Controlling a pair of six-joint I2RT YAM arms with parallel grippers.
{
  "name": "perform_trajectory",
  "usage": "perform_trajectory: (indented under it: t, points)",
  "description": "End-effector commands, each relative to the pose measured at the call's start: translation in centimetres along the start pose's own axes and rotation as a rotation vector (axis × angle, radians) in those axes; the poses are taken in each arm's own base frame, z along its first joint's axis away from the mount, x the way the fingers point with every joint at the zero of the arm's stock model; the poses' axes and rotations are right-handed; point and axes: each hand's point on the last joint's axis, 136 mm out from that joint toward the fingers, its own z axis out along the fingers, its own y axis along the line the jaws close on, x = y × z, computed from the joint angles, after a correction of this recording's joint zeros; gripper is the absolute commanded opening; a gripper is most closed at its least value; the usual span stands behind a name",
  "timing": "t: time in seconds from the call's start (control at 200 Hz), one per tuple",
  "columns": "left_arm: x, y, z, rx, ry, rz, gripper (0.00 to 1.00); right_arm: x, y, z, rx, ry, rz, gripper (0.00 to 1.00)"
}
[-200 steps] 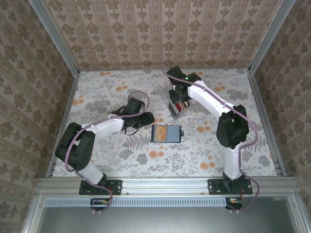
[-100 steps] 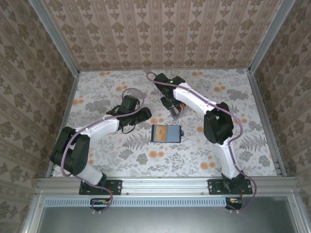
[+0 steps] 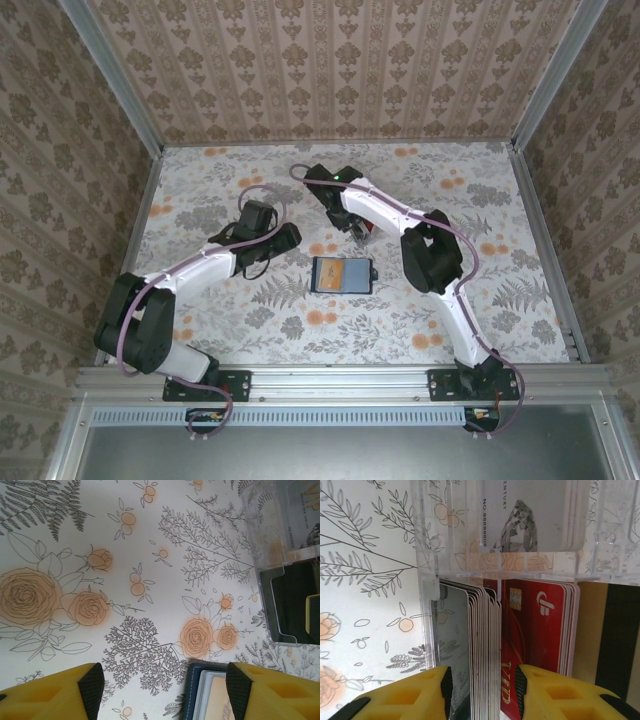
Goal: Put the credit cards into the card holder
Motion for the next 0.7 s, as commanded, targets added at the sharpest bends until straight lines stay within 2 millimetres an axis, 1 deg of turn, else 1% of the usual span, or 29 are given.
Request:
perform_trajectory:
  t: [0.0, 0.21, 0.32, 0.47, 0.565, 0.695]
  points:
    - [-0.3, 0.7, -0.5, -0.014, -0.024, -0.016, 0.69, 0.2, -0.8, 0.1, 0.106, 0.010, -0.049, 0.42]
    - [-0.2, 1.1, -0.6, -0.019, -0.026, -0.025, 0.69, 0.1, -0.4, 0.9, 0.166, 0.007, -0.085, 0.42]
    - [-0.2, 1.3, -0.7, -0.021, -0.027, -0.028, 0.69, 0.0, -0.6, 1.2, 0.228, 0.000, -0.103, 0.41]
    - [0.0, 1.3, -0.6, -0.019, -0.021, -0.028, 0.69, -0.2, -1.0, 1.0, 0.312, -0.018, -0.126, 0.40]
    - [0.0, 1.4, -0.6, -0.019, -0.018, -0.028, 0.69, -0.4, -1.5, 0.8, 0.337, -0.027, -0.124, 0.39]
    - [0.1, 1.5, -0.6, -0.018, -0.017, -0.032, 0.69, -0.5, -2.0, 0.2, 0.359, -0.040, -0.116, 0.40]
